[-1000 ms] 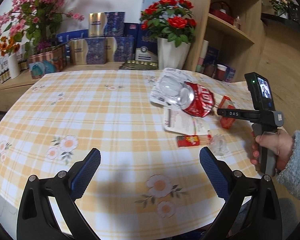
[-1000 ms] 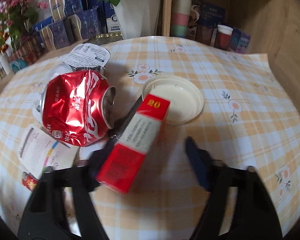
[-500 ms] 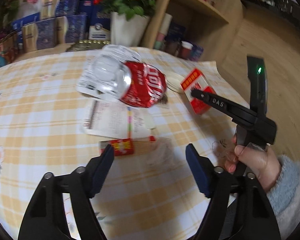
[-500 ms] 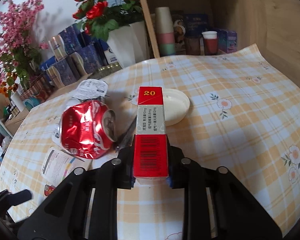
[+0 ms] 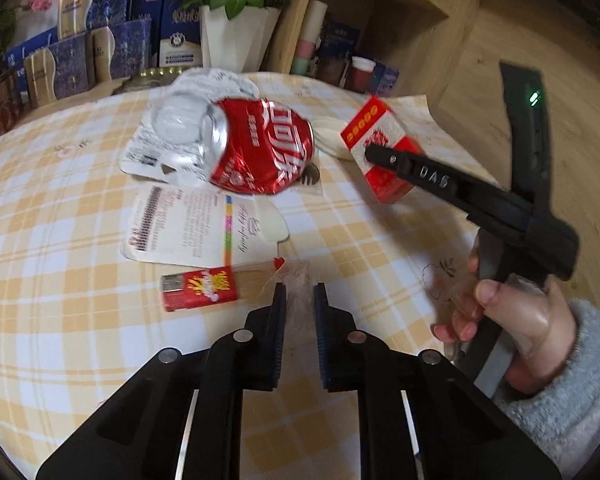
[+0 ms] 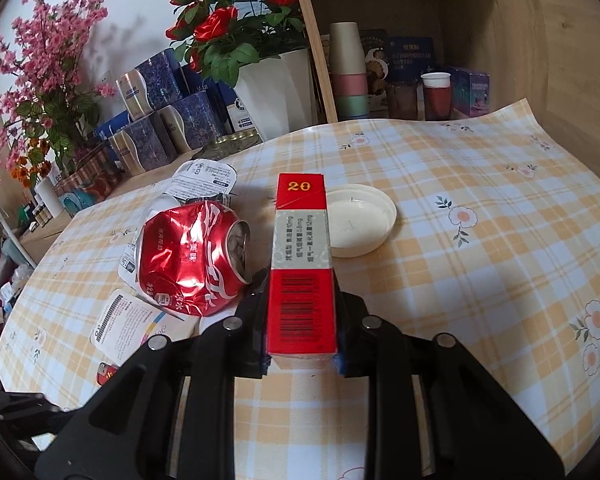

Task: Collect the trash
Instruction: 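Grasp the clear plastic scrap with the left tool while the right holds the red box, then carry the plastic scrap and red box in both tools down over the bin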

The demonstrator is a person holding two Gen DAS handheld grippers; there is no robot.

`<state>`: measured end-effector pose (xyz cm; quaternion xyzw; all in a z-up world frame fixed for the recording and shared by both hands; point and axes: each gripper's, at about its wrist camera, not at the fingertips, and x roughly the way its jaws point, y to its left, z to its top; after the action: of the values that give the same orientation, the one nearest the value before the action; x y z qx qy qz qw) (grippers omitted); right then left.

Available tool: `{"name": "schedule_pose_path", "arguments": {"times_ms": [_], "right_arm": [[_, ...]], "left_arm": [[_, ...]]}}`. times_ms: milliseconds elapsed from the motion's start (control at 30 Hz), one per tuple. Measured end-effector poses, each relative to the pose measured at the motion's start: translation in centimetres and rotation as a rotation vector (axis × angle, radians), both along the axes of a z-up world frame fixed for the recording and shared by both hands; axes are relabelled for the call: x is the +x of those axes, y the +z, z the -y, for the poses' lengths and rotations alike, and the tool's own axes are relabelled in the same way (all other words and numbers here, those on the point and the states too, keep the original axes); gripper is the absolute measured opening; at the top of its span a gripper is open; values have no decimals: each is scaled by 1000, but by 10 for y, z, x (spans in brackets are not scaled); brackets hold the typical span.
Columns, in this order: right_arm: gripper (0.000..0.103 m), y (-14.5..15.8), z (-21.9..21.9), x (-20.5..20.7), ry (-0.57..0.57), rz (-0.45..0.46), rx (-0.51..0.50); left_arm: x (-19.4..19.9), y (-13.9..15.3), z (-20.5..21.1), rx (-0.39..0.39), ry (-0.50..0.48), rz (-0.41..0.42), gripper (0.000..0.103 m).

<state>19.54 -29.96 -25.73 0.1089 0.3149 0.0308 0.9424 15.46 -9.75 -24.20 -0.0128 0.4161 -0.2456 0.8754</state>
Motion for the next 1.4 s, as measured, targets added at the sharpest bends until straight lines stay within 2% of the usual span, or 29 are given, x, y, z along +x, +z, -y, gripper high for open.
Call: {"name": "schedule_pose_path", "arguments": {"times_ms": [233,500,700,1100,1400], "right_arm": [[25,11,-4,-7,-2,-15,-8],[25,59,-24,-78,56,61,-35],[25,71,-33,-133,79,61,-19],[25,66,-58,-228,139,44,-16],[25,37,-67,-268,151,-4,3]], "left_arm": [[-23,37,-33,-29,28,54,12],[-64,64,-61,-30,28,96,12],[-103,71,-76,-26,18,108,12],[-174,67,-88,-12,-24,119,12],[-204,33,-89,-8,-53,38,12]]}}
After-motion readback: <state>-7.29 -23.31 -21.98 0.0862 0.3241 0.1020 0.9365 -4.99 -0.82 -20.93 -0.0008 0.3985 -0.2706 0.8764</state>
